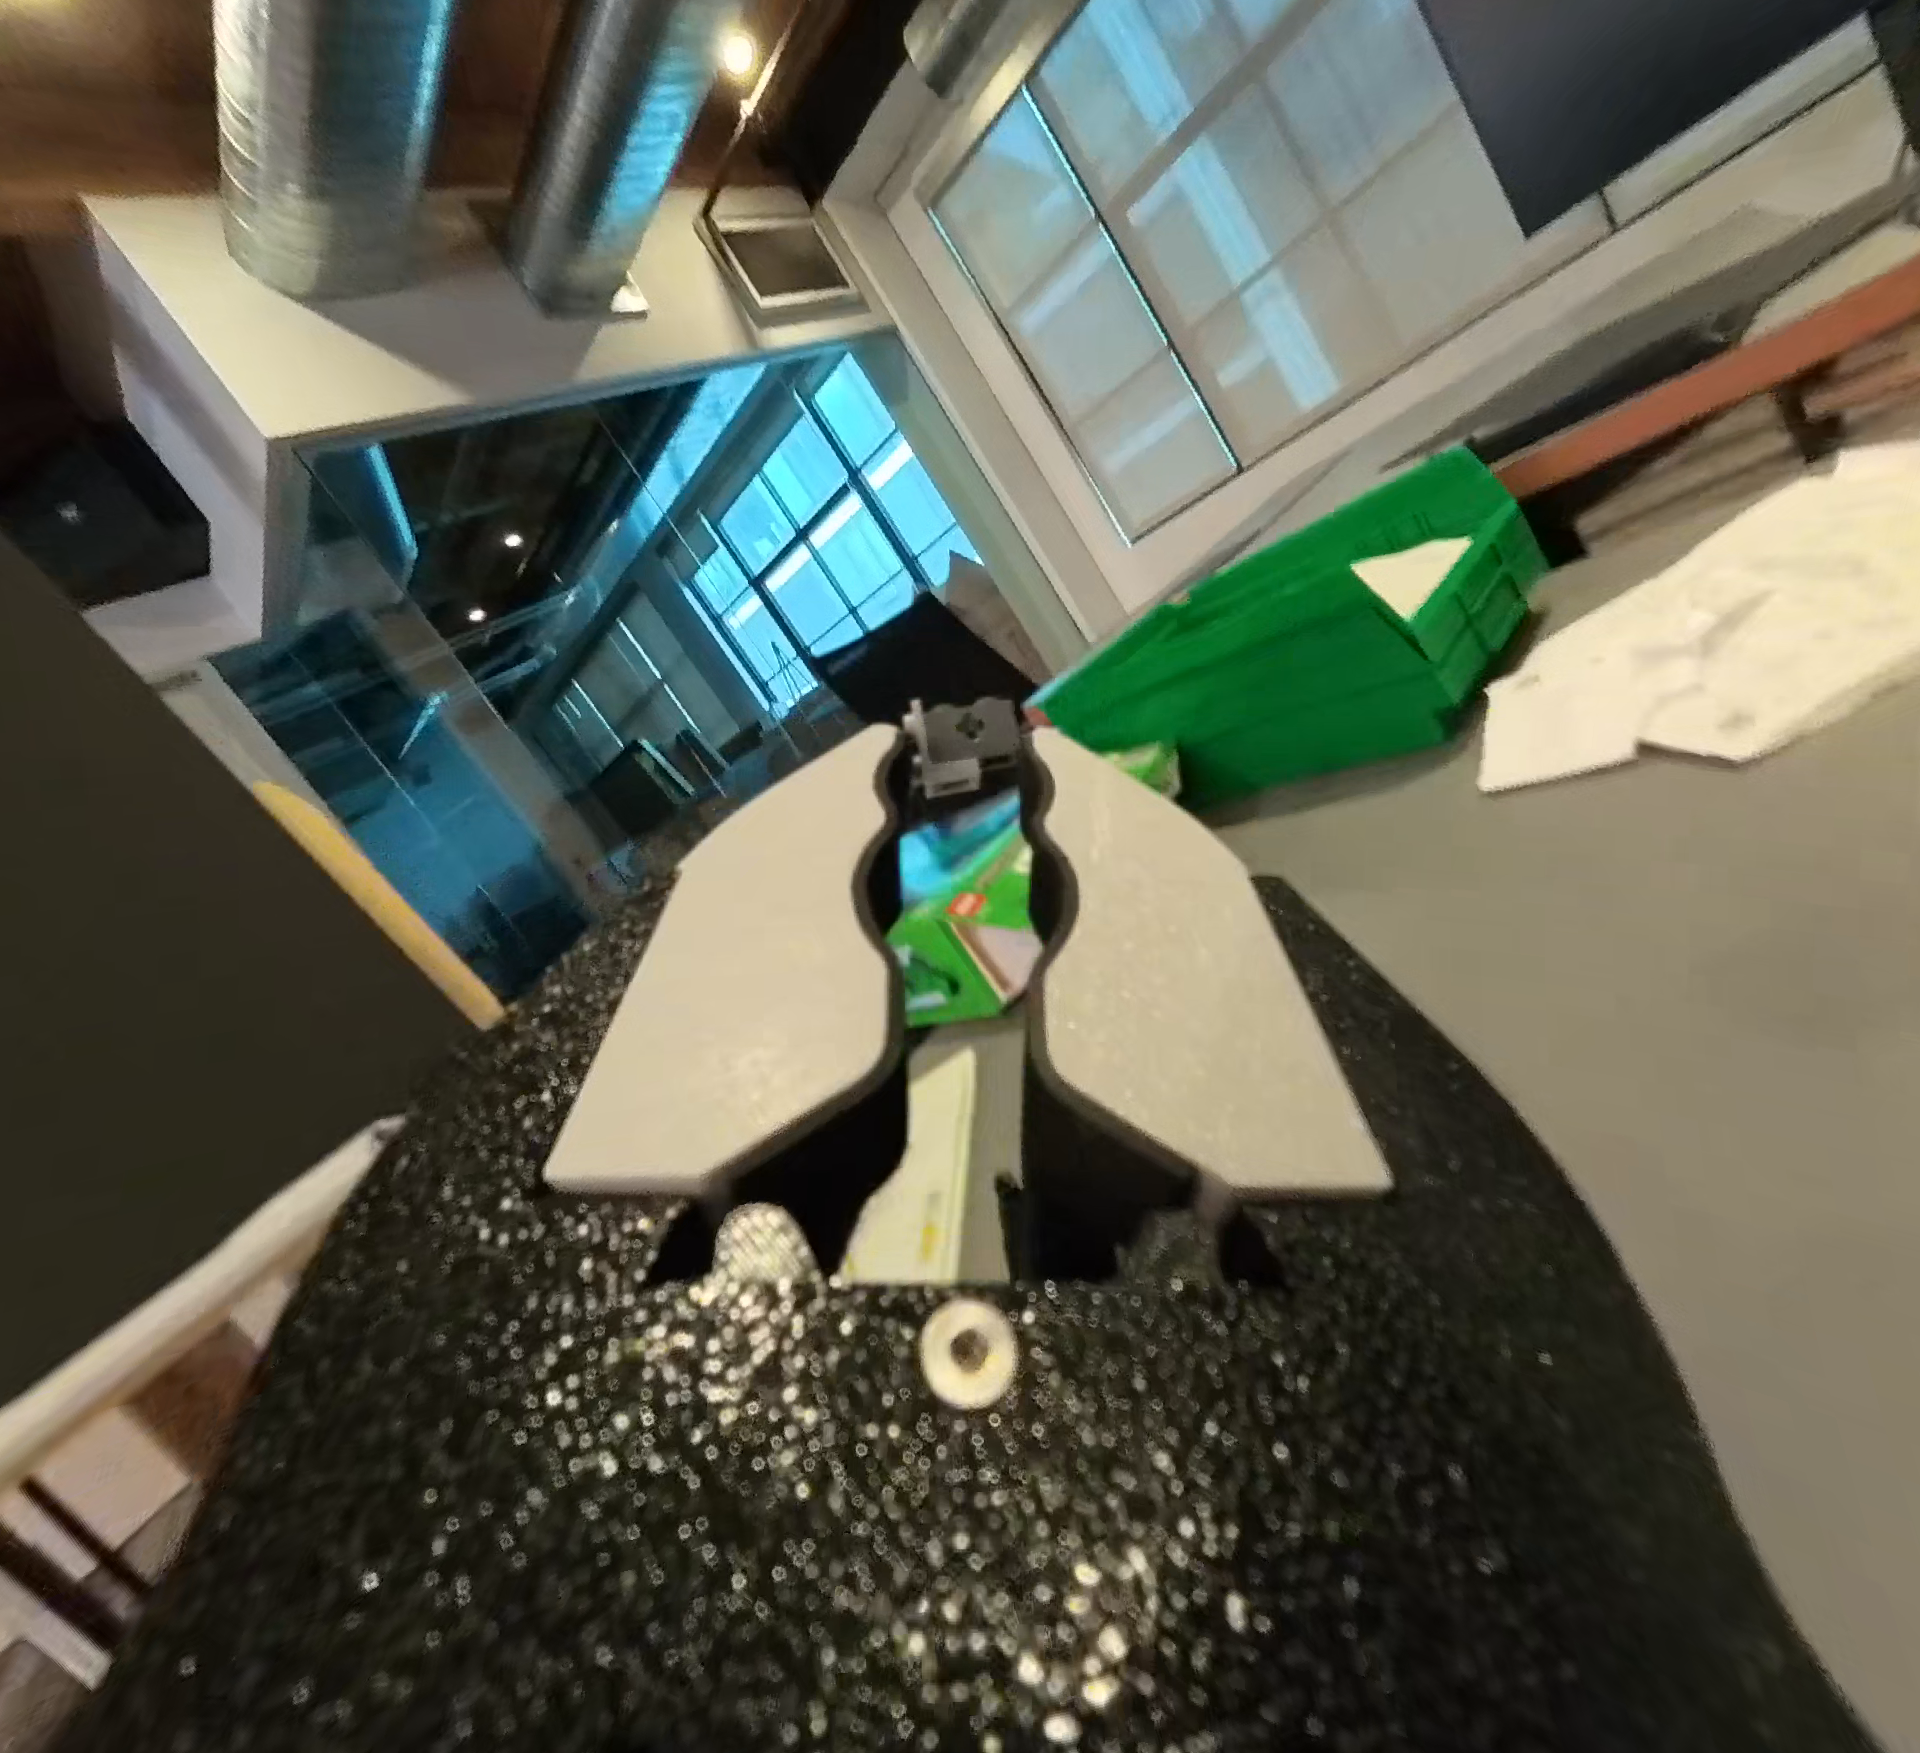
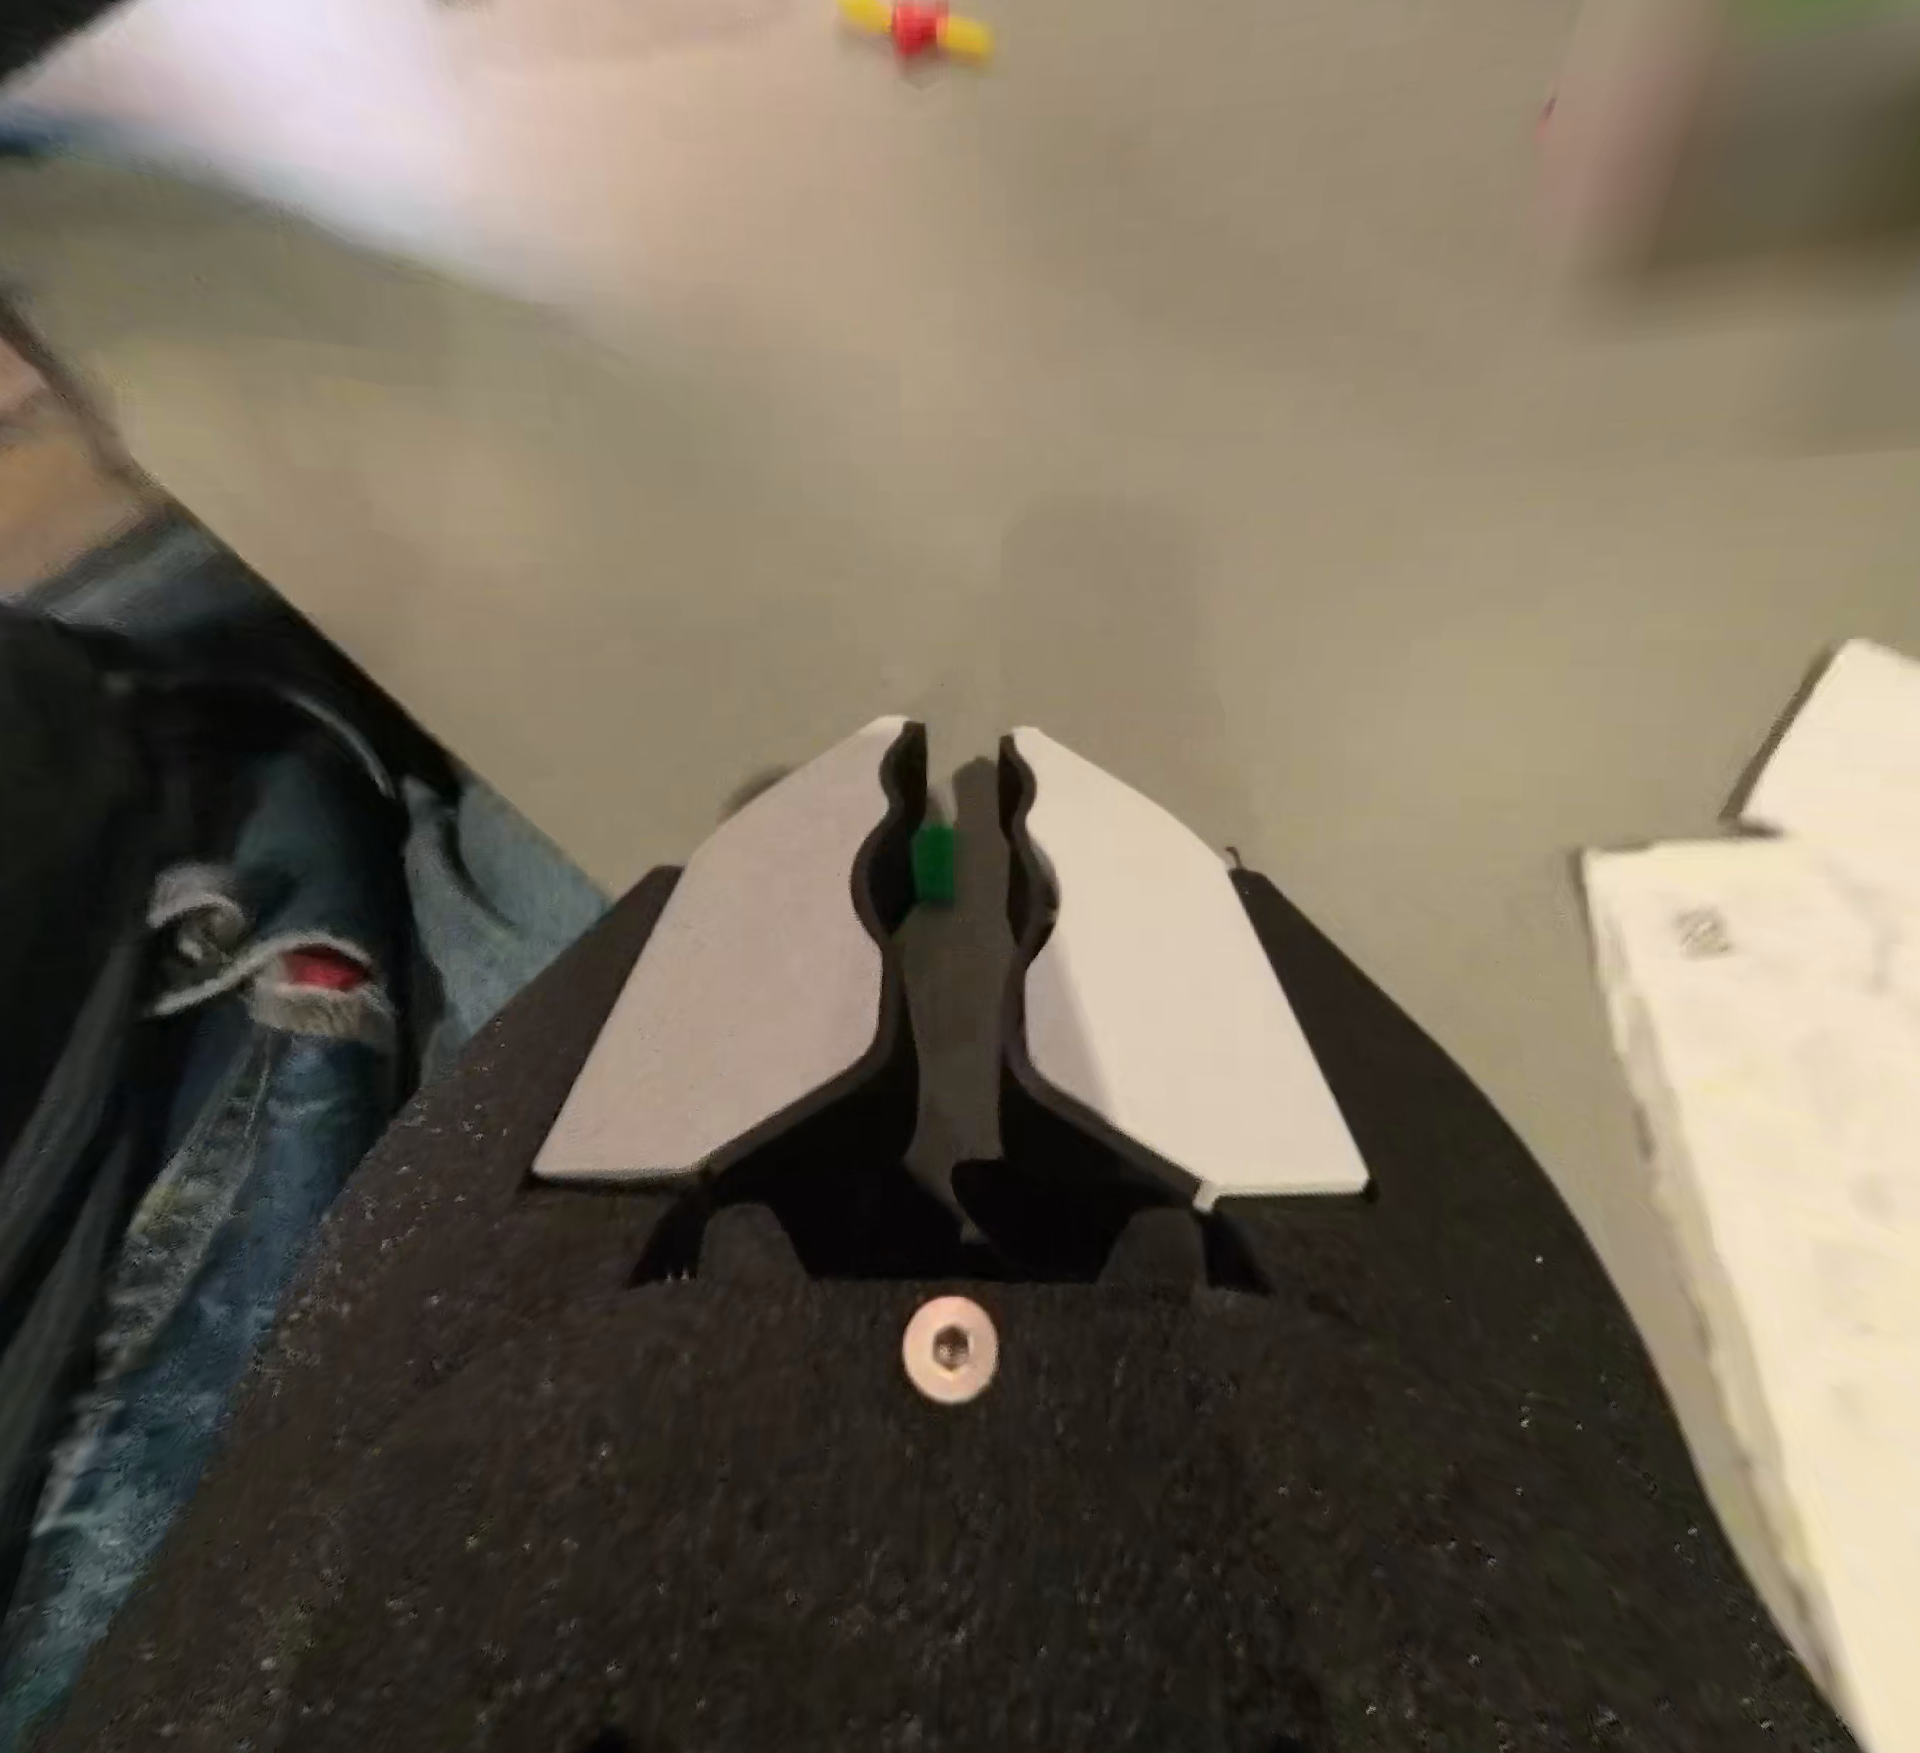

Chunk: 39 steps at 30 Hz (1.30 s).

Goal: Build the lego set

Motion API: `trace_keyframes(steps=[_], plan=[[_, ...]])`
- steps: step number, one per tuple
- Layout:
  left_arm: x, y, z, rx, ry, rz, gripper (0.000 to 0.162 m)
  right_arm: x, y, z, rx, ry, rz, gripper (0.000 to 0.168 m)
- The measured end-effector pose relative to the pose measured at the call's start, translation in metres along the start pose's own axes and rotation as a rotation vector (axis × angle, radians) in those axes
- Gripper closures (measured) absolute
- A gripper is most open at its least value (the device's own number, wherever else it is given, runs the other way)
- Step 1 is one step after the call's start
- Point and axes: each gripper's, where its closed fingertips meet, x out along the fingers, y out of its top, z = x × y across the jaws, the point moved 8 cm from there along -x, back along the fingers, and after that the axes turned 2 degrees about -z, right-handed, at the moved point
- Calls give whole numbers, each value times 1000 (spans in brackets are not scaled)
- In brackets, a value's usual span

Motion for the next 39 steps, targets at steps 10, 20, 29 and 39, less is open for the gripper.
trace_keyframes(steps=[10, 20, 29, 39], plan=[[-19, -30, 27, -4, -18, -113, 143, 9, -27, -9, -13, -18, -66, 157], [-26, -40, 16, -35, 32, -131, 143, 7, -9, -1, -111, -53, -25, 163], [-45, -50, -12, 50, 174, -213, 143, 68, 80, 28, -197, 94, 335, 163], [-92, -67, -37, 39, 454, -367, 142, 193, 194, 21, -167, 411, 757, 163]])
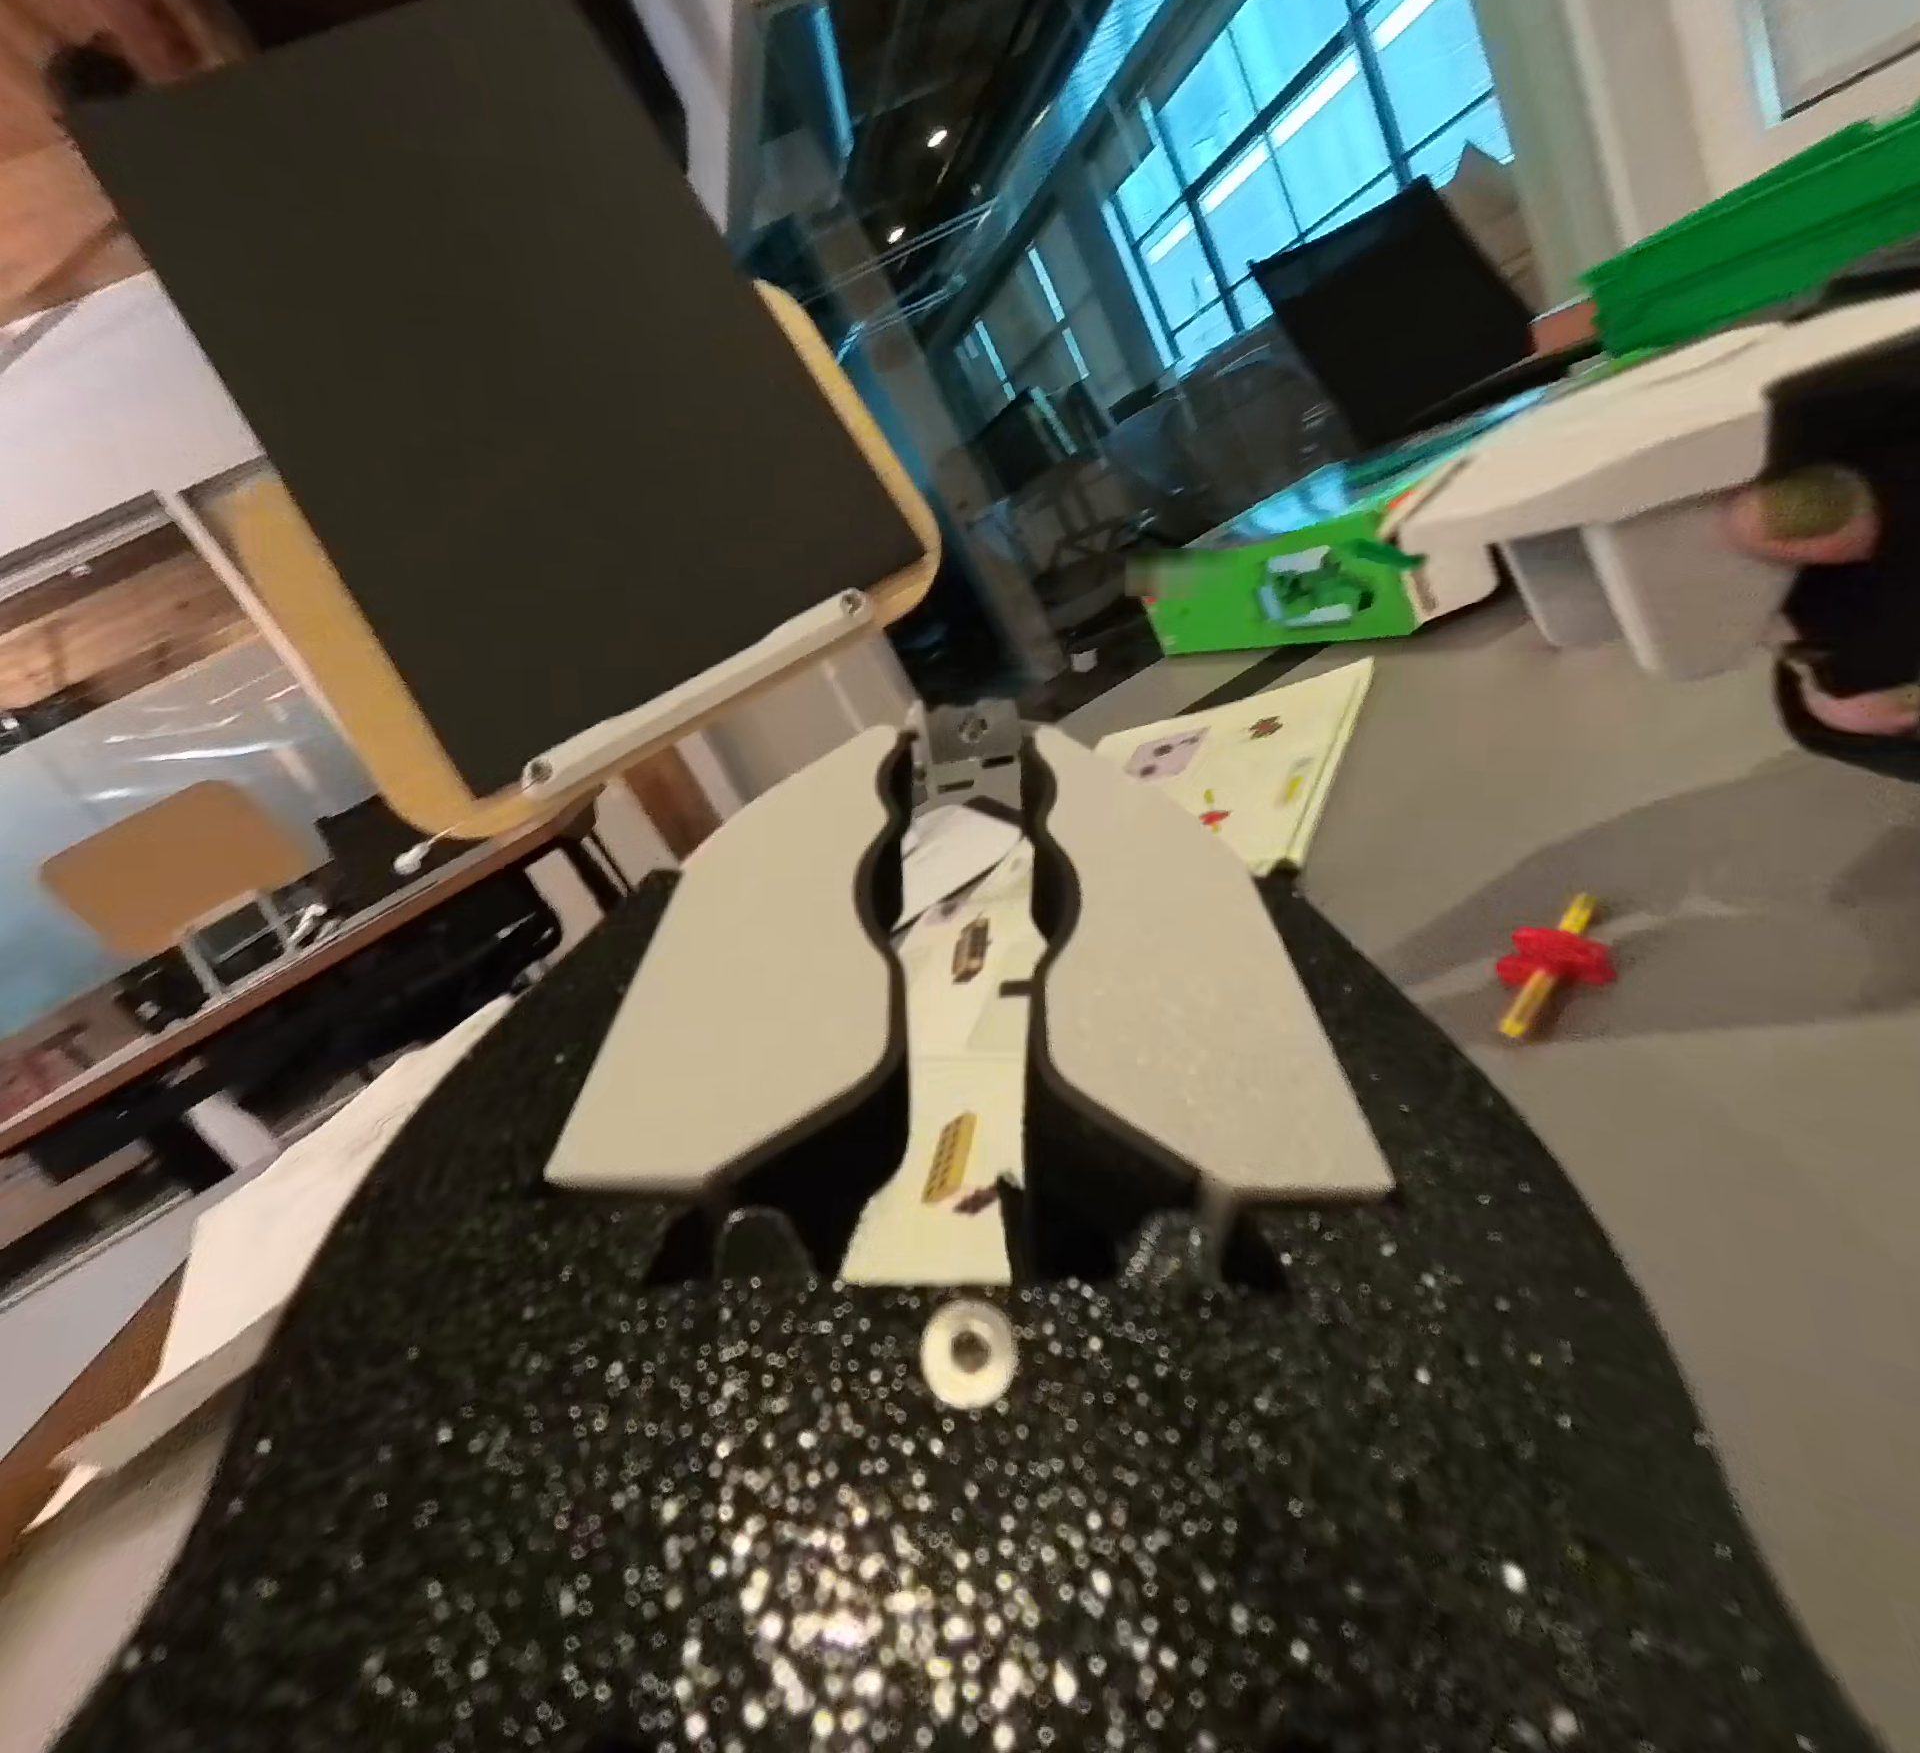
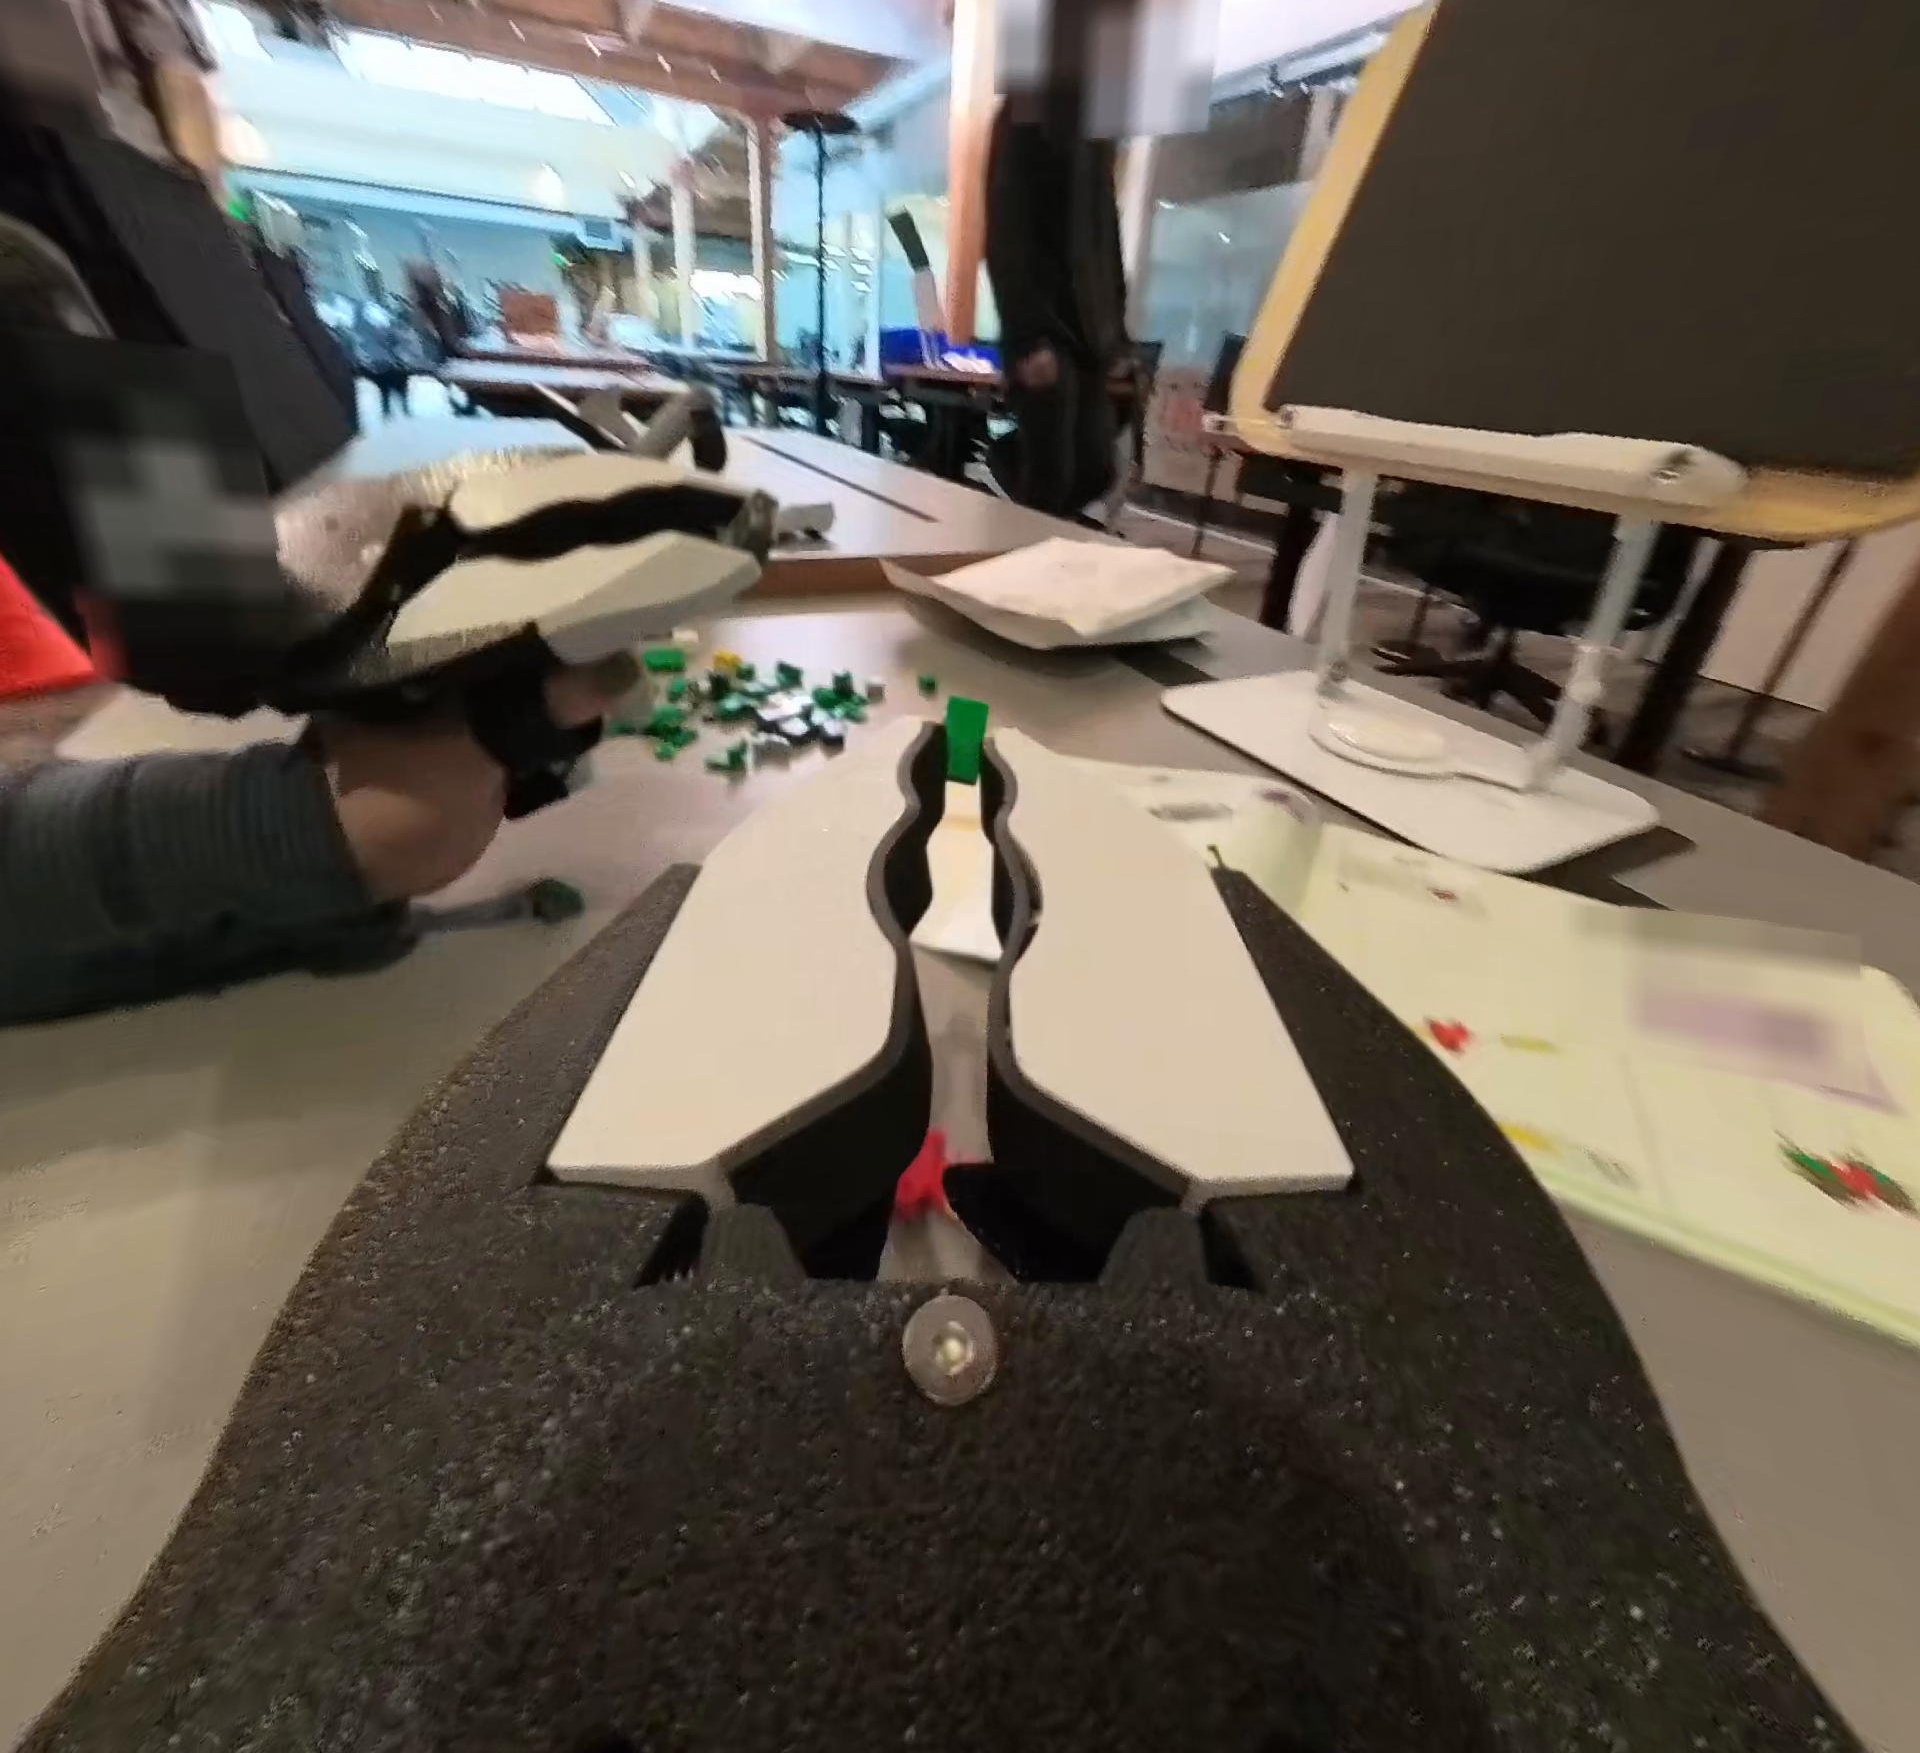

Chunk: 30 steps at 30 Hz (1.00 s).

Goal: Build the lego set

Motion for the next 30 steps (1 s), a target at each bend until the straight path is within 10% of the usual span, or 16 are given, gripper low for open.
trace_keyframes(steps=[30], plan=[[2, -1, 40, 221, -77, -172, 142, 26, 0, -6, -76, 141, 71, 163]])
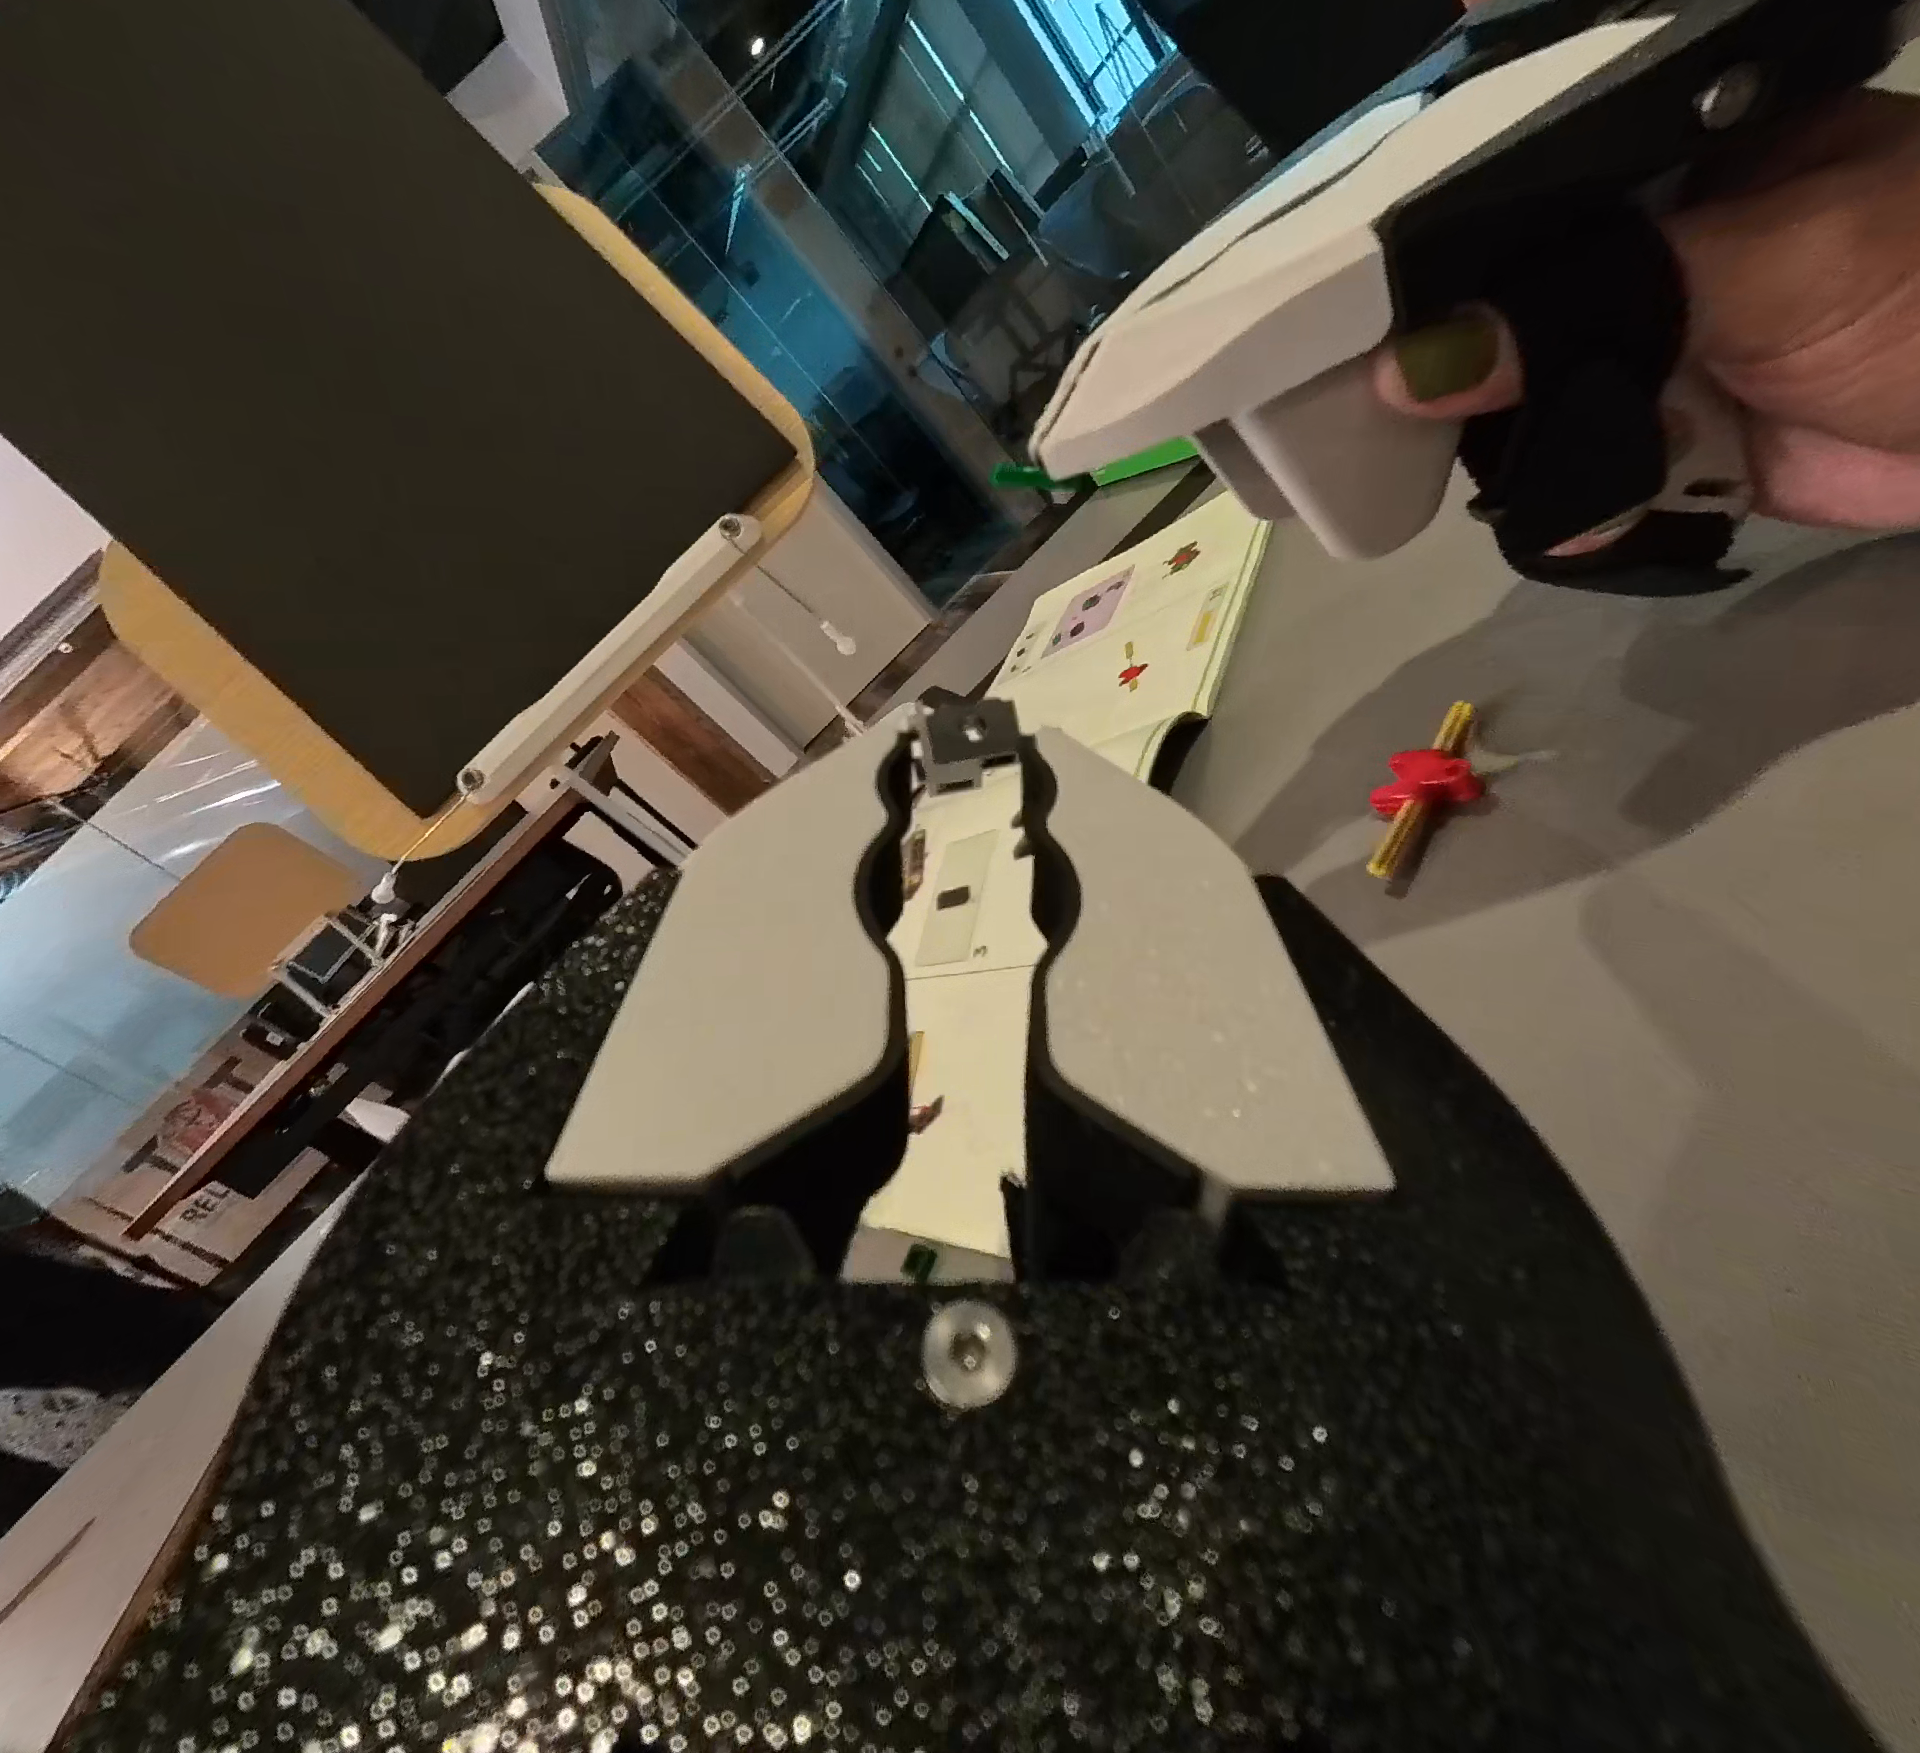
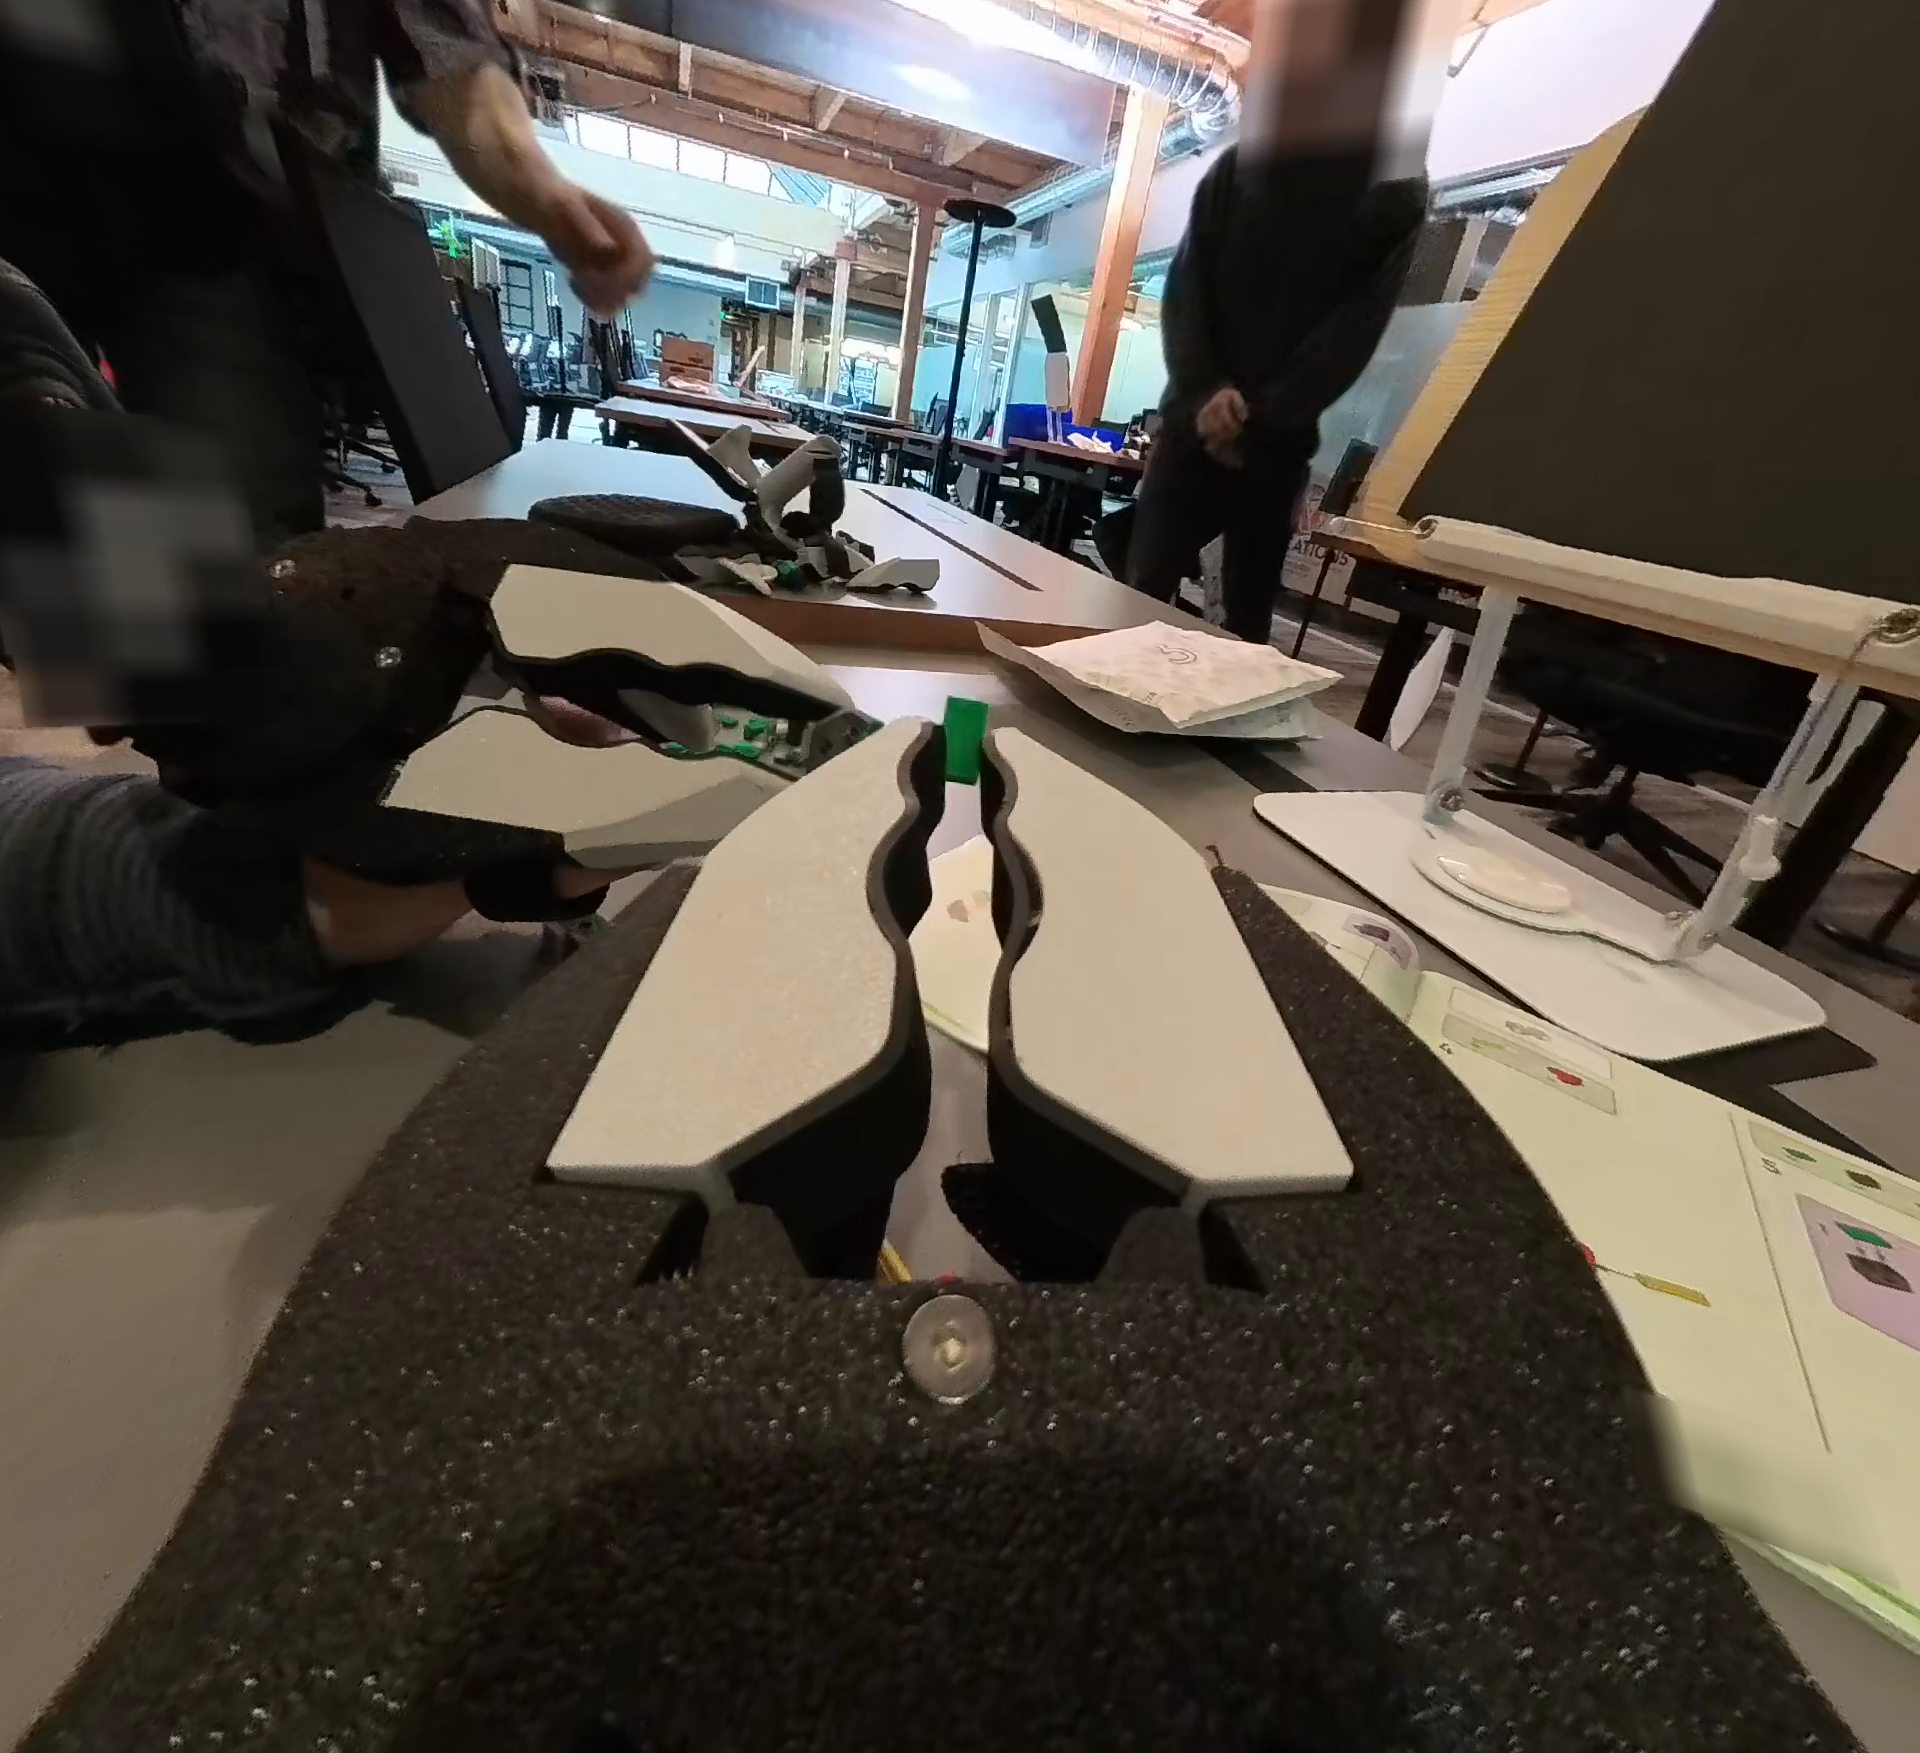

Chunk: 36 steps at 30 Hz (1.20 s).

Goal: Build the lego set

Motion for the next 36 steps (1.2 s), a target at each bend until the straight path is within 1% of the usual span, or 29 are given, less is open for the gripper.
trace_keyframes(steps=[16, 26, 29, 32, 36], plan=[[3, 5, 10, 34, -43, -12, 142, 2, -3, 1, 33, 8, -20, 163], [2, 4, 8, -20, -71, -3, 143, 3, -3, 1, 33, 14, -24, 162], [1, 4, 7, -18, -47, 13, 143, 5, -2, -2, 46, 58, -24, 162], [-2, 7, 7, -17, -58, 57, 143, 6, -1, -3, 83, 128, -20, 162], [-4, 7, 6, -24, -68, 85, 143, 5, 0, 1, 194, 237, -9, 162]])
